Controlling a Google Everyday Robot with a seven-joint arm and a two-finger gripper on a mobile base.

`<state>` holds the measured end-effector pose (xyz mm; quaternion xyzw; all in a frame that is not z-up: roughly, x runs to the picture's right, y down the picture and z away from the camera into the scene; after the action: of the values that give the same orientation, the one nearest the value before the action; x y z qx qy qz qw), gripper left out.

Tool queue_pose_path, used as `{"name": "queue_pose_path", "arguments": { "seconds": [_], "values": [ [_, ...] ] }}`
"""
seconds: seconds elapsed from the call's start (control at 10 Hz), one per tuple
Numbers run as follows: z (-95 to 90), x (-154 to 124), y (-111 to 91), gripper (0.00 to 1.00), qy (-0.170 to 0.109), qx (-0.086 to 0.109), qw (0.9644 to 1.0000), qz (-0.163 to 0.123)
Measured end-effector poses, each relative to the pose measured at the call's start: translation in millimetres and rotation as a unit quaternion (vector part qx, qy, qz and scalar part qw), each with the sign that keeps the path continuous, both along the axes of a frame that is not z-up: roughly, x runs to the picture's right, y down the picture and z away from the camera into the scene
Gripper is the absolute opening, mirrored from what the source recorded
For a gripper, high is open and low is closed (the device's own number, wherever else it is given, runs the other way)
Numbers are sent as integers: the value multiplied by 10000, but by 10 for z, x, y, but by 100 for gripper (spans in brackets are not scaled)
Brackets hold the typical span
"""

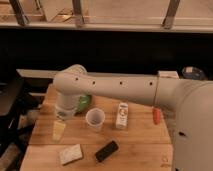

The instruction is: Wipe the white sponge on the table

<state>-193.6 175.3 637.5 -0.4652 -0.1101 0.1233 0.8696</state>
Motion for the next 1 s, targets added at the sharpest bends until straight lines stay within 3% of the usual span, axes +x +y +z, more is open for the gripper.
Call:
{"name": "queue_pose_path", "arguments": {
  "seconds": [0.5, 1.0],
  "values": [
    [275, -285, 441, 80, -369, 142, 9985, -378],
    [305, -409, 736, 80, -691, 154, 9962, -503]
  ]
}}
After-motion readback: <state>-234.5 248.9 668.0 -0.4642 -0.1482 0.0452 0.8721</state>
